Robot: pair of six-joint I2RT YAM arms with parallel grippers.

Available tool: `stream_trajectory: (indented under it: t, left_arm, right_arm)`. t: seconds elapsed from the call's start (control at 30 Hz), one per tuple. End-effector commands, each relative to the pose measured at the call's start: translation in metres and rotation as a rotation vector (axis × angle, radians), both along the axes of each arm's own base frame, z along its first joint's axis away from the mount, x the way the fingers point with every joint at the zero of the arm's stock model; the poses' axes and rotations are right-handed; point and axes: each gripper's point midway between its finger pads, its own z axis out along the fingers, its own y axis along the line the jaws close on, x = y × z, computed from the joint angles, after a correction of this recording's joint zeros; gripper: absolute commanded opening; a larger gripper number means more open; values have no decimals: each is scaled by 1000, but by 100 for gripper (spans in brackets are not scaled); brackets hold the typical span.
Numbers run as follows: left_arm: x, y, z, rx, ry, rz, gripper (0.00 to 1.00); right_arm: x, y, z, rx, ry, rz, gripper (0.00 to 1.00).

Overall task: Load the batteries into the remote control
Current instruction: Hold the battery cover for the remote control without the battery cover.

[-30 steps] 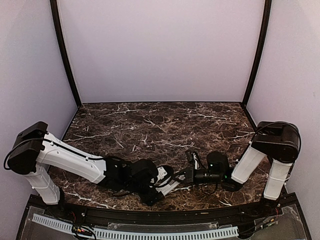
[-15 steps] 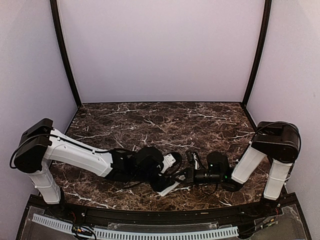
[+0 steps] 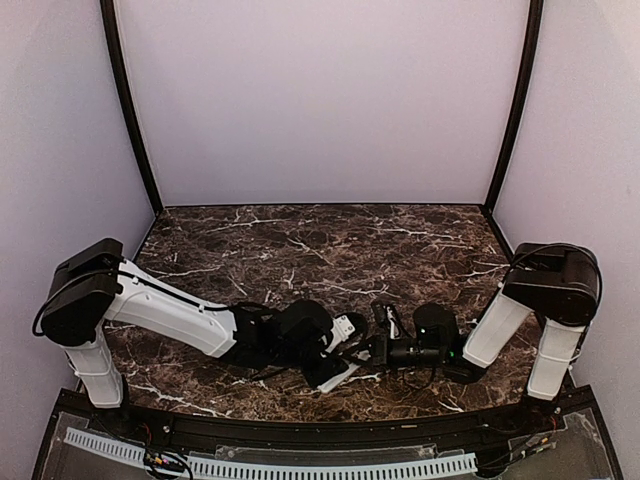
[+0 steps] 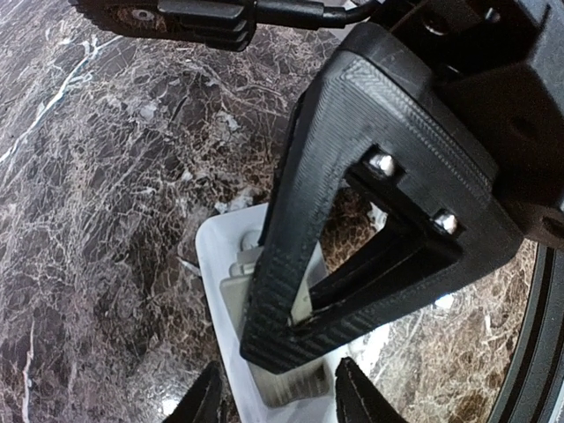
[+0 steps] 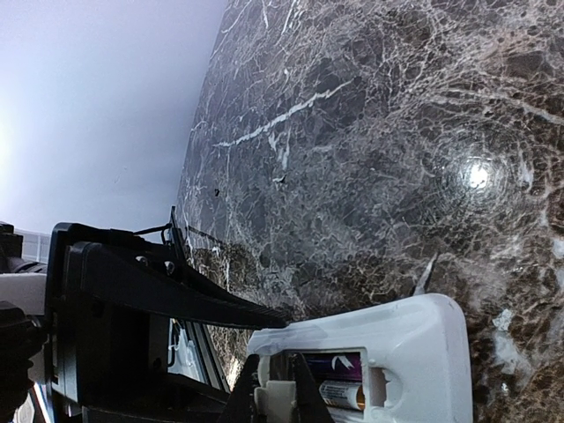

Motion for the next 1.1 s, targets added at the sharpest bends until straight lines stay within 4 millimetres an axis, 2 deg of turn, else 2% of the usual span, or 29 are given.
stream_trajectory:
  t: [0.0, 0.27, 0.5, 0.57, 0.73, 1.07]
  left_arm:
    - [3, -4, -1, -4, 0, 13, 41]
    - [5, -4, -4, -20, 14, 45, 33]
    - [3, -6, -4, -38, 31, 45, 30]
    - [2, -5, -5, -34, 31, 43, 26]
    - [-1, -2, -10, -18, 44, 36, 24]
    - [-8, 3, -17, 3, 73, 18, 14]
  right_arm:
    - [-8, -3, -9, -34, 22, 8, 0]
    - [-8, -1, -8, -31, 20, 10, 0]
    - [-9, -3, -9, -33, 23, 7, 0]
    - [-10, -3, -8, -32, 22, 8, 0]
    - [-9, -3, -8, -32, 21, 5, 0]
    - [-10, -3, -5, -36, 17, 10, 0]
